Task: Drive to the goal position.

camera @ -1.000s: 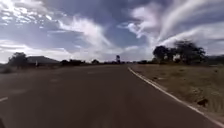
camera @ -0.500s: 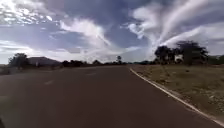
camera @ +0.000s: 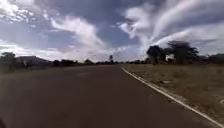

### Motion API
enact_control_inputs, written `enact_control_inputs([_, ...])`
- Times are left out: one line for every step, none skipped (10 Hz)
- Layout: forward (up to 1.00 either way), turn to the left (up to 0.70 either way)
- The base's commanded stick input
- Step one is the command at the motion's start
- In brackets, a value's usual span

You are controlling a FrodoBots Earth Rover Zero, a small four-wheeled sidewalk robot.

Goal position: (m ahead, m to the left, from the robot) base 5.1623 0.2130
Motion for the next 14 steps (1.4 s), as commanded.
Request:
enact_control_inputs([1.0, 0.0])
enact_control_inputs([1.0, 0.0])
enact_control_inputs([1.0, 0.0])
enact_control_inputs([1.0, 0.0])
enact_control_inputs([1.0, 0.0])
enact_control_inputs([1.0, 0.0])
enact_control_inputs([1.0, 0.0])
enact_control_inputs([1.0, 0.0])
enact_control_inputs([1.0, 0.0])
enact_control_inputs([1.0, 0.0])
enact_control_inputs([1.0, 0.0])
enact_control_inputs([1.0, -0.02])
enact_control_inputs([1.0, -0.2])
enact_control_inputs([1.0, -0.38])
